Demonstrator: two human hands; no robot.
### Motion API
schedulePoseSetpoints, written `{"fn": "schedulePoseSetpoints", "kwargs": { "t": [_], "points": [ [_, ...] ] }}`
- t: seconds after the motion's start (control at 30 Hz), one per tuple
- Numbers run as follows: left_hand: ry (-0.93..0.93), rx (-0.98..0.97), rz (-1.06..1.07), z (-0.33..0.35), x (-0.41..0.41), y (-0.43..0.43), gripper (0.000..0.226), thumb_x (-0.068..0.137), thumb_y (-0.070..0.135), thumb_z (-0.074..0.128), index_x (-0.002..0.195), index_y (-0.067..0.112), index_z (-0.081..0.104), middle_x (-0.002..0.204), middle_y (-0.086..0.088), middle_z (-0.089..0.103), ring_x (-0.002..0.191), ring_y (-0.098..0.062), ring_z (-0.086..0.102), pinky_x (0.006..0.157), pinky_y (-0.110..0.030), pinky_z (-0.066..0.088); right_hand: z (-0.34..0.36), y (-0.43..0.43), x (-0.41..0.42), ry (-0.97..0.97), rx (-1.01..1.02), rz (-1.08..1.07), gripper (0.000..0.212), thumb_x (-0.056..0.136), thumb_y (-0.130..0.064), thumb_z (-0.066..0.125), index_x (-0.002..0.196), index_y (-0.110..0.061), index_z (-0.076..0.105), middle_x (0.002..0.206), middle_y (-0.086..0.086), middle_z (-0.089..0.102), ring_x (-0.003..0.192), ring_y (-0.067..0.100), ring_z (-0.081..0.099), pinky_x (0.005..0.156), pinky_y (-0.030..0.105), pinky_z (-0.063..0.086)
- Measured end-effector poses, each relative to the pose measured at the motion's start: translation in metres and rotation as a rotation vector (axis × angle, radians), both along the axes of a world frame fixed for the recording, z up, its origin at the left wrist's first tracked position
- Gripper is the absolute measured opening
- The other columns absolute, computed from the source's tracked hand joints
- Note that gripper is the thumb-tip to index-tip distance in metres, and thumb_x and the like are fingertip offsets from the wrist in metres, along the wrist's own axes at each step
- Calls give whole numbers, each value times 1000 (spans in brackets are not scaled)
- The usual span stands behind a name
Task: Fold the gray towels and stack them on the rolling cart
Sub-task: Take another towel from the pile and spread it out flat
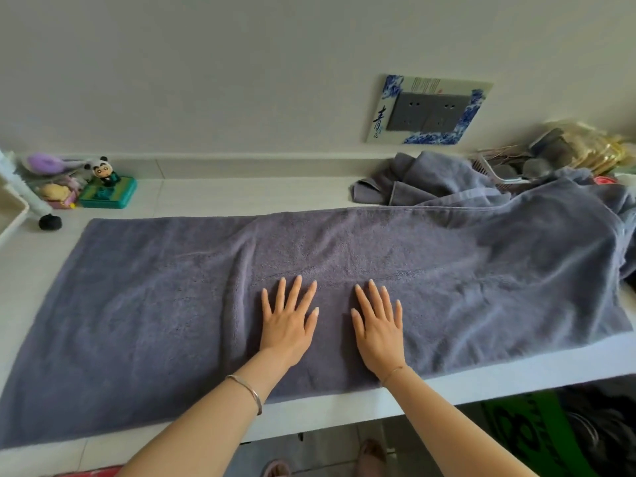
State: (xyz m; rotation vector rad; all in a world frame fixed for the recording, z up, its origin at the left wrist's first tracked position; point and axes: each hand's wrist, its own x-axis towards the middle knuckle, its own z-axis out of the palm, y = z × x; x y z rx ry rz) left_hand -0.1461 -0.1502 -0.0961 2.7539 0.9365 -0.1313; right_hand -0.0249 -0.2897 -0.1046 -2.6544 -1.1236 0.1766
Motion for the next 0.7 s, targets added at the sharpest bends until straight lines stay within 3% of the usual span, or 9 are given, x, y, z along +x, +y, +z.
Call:
{"fn": "schedulePoseSetpoints", "kwargs": {
  "t": [0.07,0.1,0.27,0.5,0.7],
  "points": [
    [4,-16,-65,0,19,-11,65,80,52,-16,144,35,-13,160,2,-3,147,-28,-4,112,-55,-10,0,-22,21,8,-34,-63,84,80,-66,-22,150,-34,10,159,-8,1,147,16,-5,117,37,-12],
    [6,-28,-71,1,27,-18,68,78,53,-20,143,35,-16,159,3,-9,146,-27,-10,112,-54,-13,0,-33,30,12,-40,-88,84,79,-67,-23,150,-34,8,158,-9,0,146,15,-7,118,38,-11],
    [64,-20,-56,2,77,-46,58,100,49,10,148,30,-14,158,-3,-15,145,-30,-14,113,-57,-8,7,-89,72,17,-93,-183,80,78,-68,-23,148,-36,1,156,-11,-6,145,13,-12,117,35,-14],
    [88,-59,-162,10,154,-96,57,100,47,11,149,30,-13,158,-2,-17,145,-31,-15,115,-56,-7,9,-158,139,84,-128,-263,69,85,-64,-8,149,-37,-3,158,-9,-8,144,14,-15,117,36,-14],
    [116,-66,-206,12,221,-144,57,101,47,10,148,29,-16,158,-2,-19,144,-31,-17,115,-55,-7,9,-202,191,92,-81,-281,72,82,-64,-12,149,-38,-3,158,-10,-7,145,13,-14,117,36,-13]
  ]
}}
